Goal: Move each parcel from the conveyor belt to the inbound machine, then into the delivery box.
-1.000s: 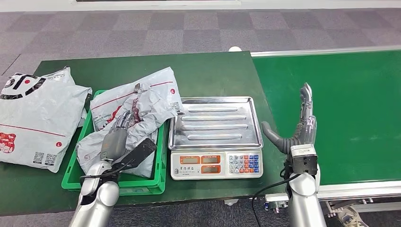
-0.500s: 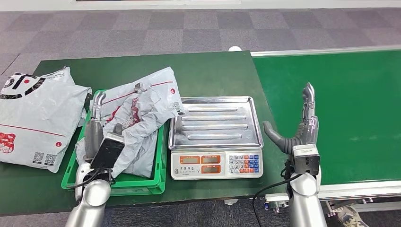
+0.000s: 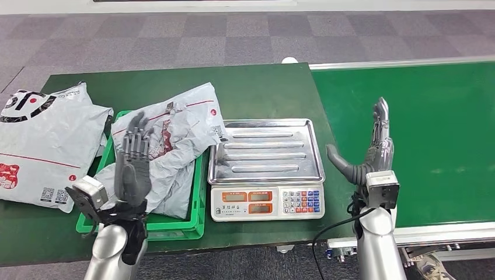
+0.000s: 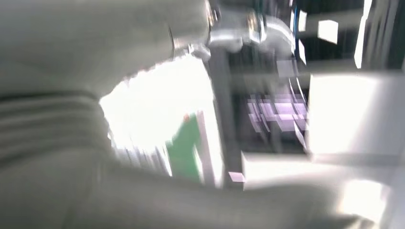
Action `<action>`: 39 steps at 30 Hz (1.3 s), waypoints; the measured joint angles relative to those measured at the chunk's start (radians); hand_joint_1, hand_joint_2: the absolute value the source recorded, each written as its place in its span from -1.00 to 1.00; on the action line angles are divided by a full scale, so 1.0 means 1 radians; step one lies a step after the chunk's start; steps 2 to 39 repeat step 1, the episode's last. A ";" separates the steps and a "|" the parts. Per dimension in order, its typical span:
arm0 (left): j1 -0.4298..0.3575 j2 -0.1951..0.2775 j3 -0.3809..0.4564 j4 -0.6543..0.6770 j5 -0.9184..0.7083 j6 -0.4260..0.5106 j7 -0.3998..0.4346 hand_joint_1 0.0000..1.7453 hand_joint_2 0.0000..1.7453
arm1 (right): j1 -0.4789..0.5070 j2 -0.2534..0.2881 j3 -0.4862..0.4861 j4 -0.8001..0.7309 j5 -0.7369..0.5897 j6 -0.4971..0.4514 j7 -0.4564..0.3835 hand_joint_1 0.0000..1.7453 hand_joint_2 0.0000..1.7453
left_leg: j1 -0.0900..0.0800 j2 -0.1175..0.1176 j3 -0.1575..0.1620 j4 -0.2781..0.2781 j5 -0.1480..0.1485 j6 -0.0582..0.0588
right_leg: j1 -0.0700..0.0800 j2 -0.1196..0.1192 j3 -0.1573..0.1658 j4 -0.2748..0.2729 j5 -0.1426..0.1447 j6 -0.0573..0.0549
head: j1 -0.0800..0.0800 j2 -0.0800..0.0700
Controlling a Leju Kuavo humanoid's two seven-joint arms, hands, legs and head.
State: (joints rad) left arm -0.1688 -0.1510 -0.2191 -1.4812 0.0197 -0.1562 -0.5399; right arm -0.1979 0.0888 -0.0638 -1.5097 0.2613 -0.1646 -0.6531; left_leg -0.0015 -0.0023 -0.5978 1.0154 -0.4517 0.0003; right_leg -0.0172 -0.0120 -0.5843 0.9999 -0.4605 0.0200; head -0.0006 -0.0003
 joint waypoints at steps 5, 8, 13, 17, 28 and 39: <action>-0.003 -0.003 -0.009 0.011 0.022 -0.028 -0.005 -1.00 1.00 | -0.007 -0.001 -0.002 0.012 -0.007 -0.001 0.000 -1.00 1.00 | 0.000 0.000 0.000 0.000 0.000 0.000 | 0.000 0.000 0.000 0.000 0.000 0.000 | 0.000 0.000; -0.003 -0.003 -0.009 0.011 0.022 -0.028 -0.005 -1.00 1.00 | -0.007 -0.001 -0.002 0.012 -0.007 -0.001 0.000 -1.00 1.00 | 0.000 0.000 0.000 0.000 0.000 0.000 | 0.000 0.000 0.000 0.000 0.000 0.000 | 0.000 0.000; -0.003 -0.003 -0.009 0.011 0.022 -0.028 -0.005 -1.00 1.00 | -0.007 -0.001 -0.002 0.012 -0.007 -0.001 0.000 -1.00 1.00 | 0.000 0.000 0.000 0.000 0.000 0.000 | 0.000 0.000 0.000 0.000 0.000 0.000 | 0.000 0.000; -0.003 -0.003 -0.009 0.011 0.022 -0.028 -0.005 -1.00 1.00 | -0.007 -0.001 -0.002 0.012 -0.007 -0.001 0.000 -1.00 1.00 | 0.000 0.000 0.000 0.000 0.000 0.000 | 0.000 0.000 0.000 0.000 0.000 0.000 | 0.000 0.000; -0.003 -0.003 -0.009 0.011 0.022 -0.028 -0.005 -1.00 1.00 | -0.007 -0.001 -0.002 0.012 -0.007 -0.001 0.000 -1.00 1.00 | 0.000 0.000 0.000 0.000 0.000 0.000 | 0.000 0.000 0.000 0.000 0.000 0.000 | 0.000 0.000; -0.003 -0.003 -0.009 0.011 0.022 -0.028 -0.005 -1.00 1.00 | -0.007 -0.001 -0.002 0.012 -0.007 -0.001 0.000 -1.00 1.00 | 0.000 0.000 0.000 0.000 0.000 0.000 | 0.000 0.000 0.000 0.000 0.000 0.000 | 0.000 0.000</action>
